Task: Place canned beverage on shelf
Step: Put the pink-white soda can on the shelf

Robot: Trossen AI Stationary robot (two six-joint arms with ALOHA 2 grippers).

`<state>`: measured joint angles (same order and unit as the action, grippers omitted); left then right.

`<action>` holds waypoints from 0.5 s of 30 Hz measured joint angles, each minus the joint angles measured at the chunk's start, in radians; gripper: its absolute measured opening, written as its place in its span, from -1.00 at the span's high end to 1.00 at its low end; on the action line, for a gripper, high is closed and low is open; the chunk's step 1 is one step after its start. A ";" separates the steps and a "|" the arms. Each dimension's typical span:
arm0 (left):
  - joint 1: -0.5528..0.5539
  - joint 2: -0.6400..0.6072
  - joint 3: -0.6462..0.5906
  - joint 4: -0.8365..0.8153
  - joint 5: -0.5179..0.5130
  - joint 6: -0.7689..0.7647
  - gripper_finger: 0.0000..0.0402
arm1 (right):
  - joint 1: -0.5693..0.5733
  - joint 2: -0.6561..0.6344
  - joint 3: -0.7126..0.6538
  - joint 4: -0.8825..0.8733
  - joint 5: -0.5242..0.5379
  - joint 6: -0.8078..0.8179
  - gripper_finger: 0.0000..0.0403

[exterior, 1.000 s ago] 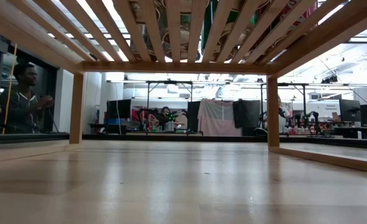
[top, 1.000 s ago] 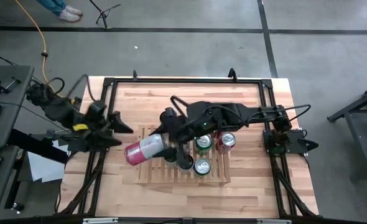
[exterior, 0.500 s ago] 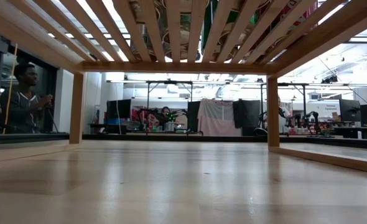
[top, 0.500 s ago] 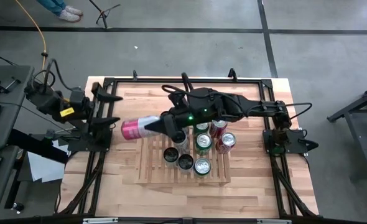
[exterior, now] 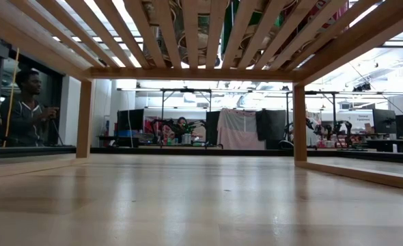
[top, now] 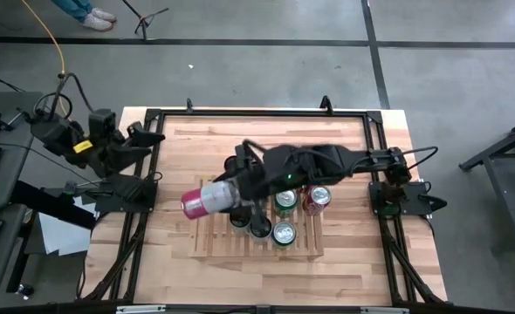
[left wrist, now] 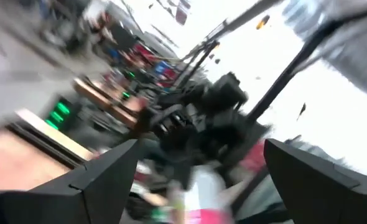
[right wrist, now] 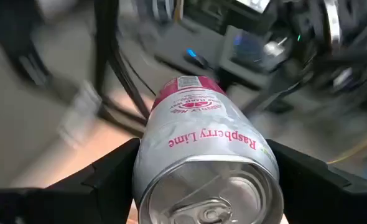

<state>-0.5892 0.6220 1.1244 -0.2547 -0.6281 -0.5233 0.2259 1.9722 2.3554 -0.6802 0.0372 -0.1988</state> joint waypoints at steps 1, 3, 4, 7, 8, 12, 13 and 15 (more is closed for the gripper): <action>0.000 0.000 0.000 0.008 0.010 -0.069 -0.68 | 0.013 0.003 0.000 -0.010 0.044 -0.134 -0.50; 0.000 0.000 0.000 0.018 0.029 -0.212 -0.68 | 0.032 0.013 -0.001 -0.029 0.125 -0.416 -0.50; 0.000 0.000 0.000 0.018 0.038 -0.280 -0.68 | 0.040 0.020 -0.002 -0.021 0.158 -0.552 -0.50; 0.000 0.014 0.000 0.015 0.049 -0.459 -0.68 | 0.059 0.038 -0.003 0.014 0.295 -0.900 -0.50; 0.000 0.019 0.000 0.010 0.050 -0.499 -0.68 | 0.064 0.045 -0.003 0.041 0.336 -0.986 -0.50; 0.000 0.052 -0.001 0.002 0.071 -0.622 -0.68 | 0.069 0.078 -0.002 0.121 0.401 -1.263 -0.50; 0.000 0.063 -0.001 0.004 0.075 -0.649 -0.68 | 0.069 0.087 -0.002 0.151 0.404 -1.323 -0.50; 0.000 0.084 -0.001 0.005 0.076 -0.695 -0.68 | 0.069 0.102 -0.002 0.210 0.417 -1.433 -0.50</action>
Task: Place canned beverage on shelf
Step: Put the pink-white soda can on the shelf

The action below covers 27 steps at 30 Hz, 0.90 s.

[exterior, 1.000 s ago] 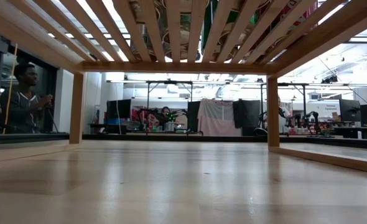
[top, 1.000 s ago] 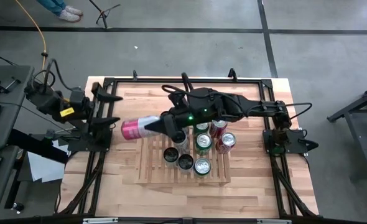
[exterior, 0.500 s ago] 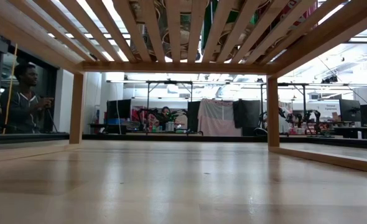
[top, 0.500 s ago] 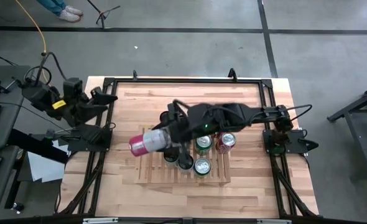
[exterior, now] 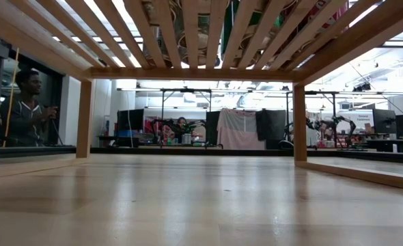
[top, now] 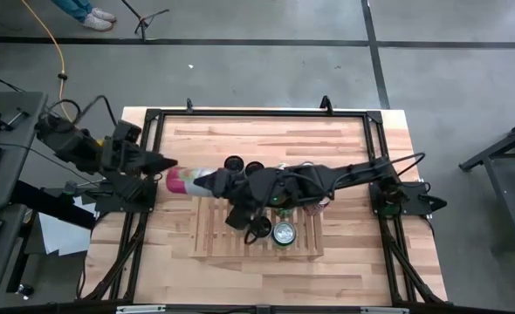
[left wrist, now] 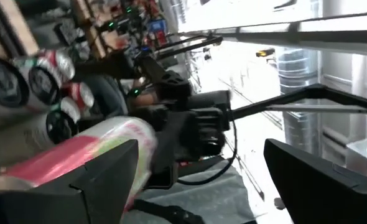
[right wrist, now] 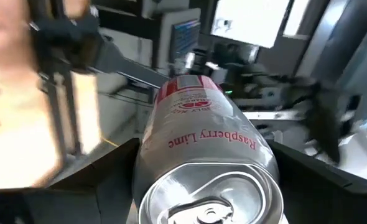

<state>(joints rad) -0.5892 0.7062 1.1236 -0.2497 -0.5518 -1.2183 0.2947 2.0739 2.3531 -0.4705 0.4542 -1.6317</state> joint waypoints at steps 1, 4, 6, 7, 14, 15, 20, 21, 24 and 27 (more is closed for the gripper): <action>0.000 0.010 0.000 -0.001 0.000 -0.022 -0.68 | 0.000 0.004 0.000 0.024 0.003 -0.051 -0.50; 0.000 0.034 0.001 0.009 0.018 -0.085 -0.68 | 0.007 0.010 -0.002 0.058 0.009 -0.155 -0.50; -0.001 0.038 0.002 0.011 0.027 -0.118 -0.68 | 0.012 0.013 -0.002 0.072 0.002 -0.177 -0.50; -0.001 0.040 0.002 0.012 0.028 -0.136 -0.68 | 0.017 0.013 -0.002 0.071 0.005 -0.180 -0.50; -0.001 -0.009 -0.002 0.025 -0.001 -0.092 -0.68 | 0.060 0.005 0.005 0.110 0.027 -0.188 -0.50; -0.001 -0.027 -0.001 0.031 -0.012 -0.080 -0.68 | 0.063 0.005 0.005 0.111 0.034 -0.195 -0.50; 0.000 -0.099 0.002 -0.084 -0.033 -0.172 -0.68 | 0.068 0.001 0.003 0.171 0.043 -0.209 -0.50; 0.000 -0.103 0.000 -0.124 -0.027 -0.218 -0.68 | 0.066 -0.003 0.003 0.191 0.043 -0.209 -0.50; 0.000 -0.091 0.000 -0.216 0.029 -0.342 -0.68 | 0.058 -0.007 0.004 0.215 0.047 -0.209 -0.50; 0.000 -0.054 0.000 -0.237 0.065 -0.394 -0.68 | 0.049 -0.005 0.004 0.203 0.045 -0.207 -0.50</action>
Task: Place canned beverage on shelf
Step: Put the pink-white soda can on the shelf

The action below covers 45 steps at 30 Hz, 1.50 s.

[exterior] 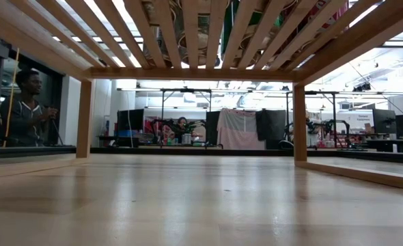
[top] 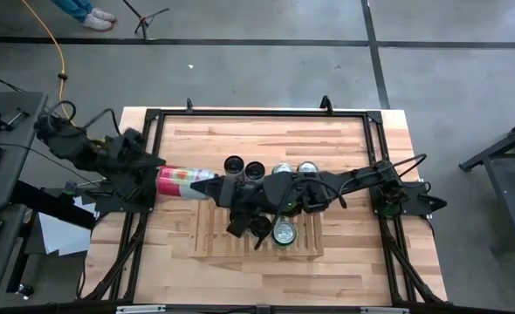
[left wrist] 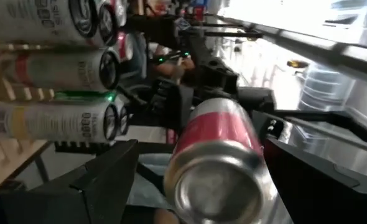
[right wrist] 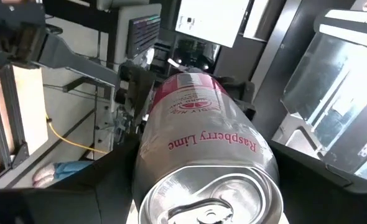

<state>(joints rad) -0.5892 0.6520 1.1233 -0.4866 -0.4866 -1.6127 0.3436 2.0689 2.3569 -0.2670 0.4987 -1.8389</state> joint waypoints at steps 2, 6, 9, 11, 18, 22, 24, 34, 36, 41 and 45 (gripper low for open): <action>0.000 0.024 0.000 0.031 0.004 0.012 -0.68 | -0.005 0.000 0.000 -0.007 -0.006 0.003 -0.50; -0.001 0.042 0.000 0.112 -0.016 0.075 -0.68 | -0.008 0.000 0.000 -0.003 -0.016 0.007 -0.50; 0.000 0.042 0.000 0.159 -0.039 0.096 -0.68 | -0.008 0.000 0.000 -0.004 -0.020 0.008 -0.50; 0.000 0.049 0.000 0.175 -0.033 0.095 -0.68 | -0.012 0.000 0.000 0.001 -0.021 0.016 -0.50; 0.000 0.098 0.000 0.207 0.041 0.045 -0.68 | -0.023 0.000 0.000 0.028 -0.031 0.020 -0.50; 0.000 0.122 0.000 0.257 0.043 0.067 -0.68 | -0.036 0.000 0.000 0.026 -0.028 0.032 -0.50; 0.000 0.127 0.000 0.284 0.055 0.070 -0.68 | -0.038 -0.001 0.000 0.034 -0.031 0.032 -0.50; 0.000 0.146 0.000 0.283 0.055 0.071 -0.68 | -0.042 -0.001 0.000 0.024 -0.036 0.032 -0.50; 0.000 0.148 0.000 0.282 0.053 0.071 -0.68 | -0.042 0.001 0.000 0.022 -0.035 0.032 -0.50; 0.000 0.160 0.000 0.284 0.040 0.071 -0.68 | -0.043 0.002 -0.001 0.020 -0.030 0.033 -0.50; 0.000 0.164 0.000 0.285 0.040 0.117 -0.68 | -0.043 0.002 -0.002 0.021 -0.030 0.043 -0.50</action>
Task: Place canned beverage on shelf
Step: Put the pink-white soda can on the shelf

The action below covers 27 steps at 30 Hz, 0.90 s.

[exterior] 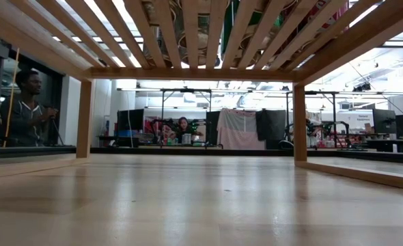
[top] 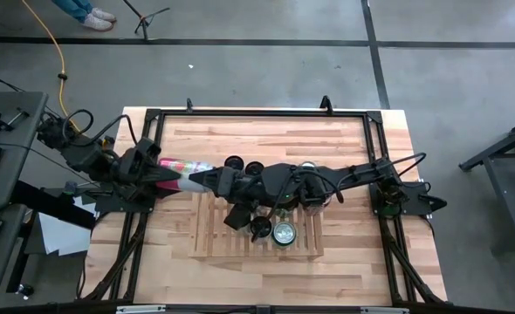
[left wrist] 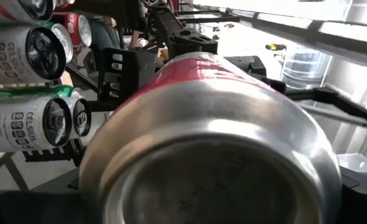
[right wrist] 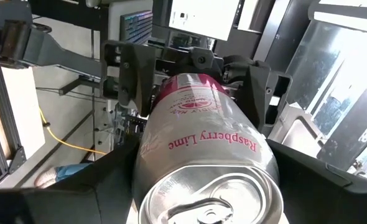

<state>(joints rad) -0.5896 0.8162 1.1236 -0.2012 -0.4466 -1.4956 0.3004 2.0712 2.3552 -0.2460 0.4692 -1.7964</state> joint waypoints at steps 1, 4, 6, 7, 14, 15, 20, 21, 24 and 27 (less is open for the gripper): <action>0.000 0.000 0.000 -0.001 -0.001 0.012 -0.68 | 0.000 0.000 0.000 0.000 0.000 0.000 -0.50; 0.000 0.000 0.000 -0.001 -0.002 0.024 -0.64 | 0.000 0.000 0.000 0.001 -0.001 0.000 -0.50; 0.000 0.000 0.000 -0.003 -0.005 0.024 -0.58 | 0.000 0.000 0.000 0.003 -0.002 0.000 -0.50; 0.000 0.000 0.000 -0.003 -0.006 0.024 -0.54 | 0.000 0.000 0.000 0.003 -0.002 0.000 -0.50; 0.000 -0.001 0.000 -0.001 -0.010 0.031 -0.36 | 0.000 0.000 0.000 0.007 -0.003 0.000 -0.50; 0.000 -0.002 0.000 -0.001 -0.010 0.030 -0.36 | 0.000 0.000 0.000 0.006 -0.005 0.005 -0.50; 0.000 -0.005 0.000 -0.002 -0.014 0.023 -0.36 | 0.001 0.000 0.000 0.004 -0.006 0.032 -0.53; 0.000 -0.007 0.000 -0.002 -0.014 0.024 -0.36 | 0.001 0.000 0.000 0.004 -0.006 0.038 -0.54; 0.000 -0.011 0.000 -0.005 -0.016 0.032 -0.36 | 0.001 0.000 0.000 0.002 -0.003 0.088 -0.57; 0.000 -0.016 -0.001 -0.011 -0.015 0.070 -0.37 | 0.003 0.000 0.000 0.005 0.002 0.153 -0.59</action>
<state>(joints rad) -0.5896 0.8005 1.1229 -0.2127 -0.4618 -1.4252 0.3033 2.0708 2.3554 -0.2406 0.4707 -1.6439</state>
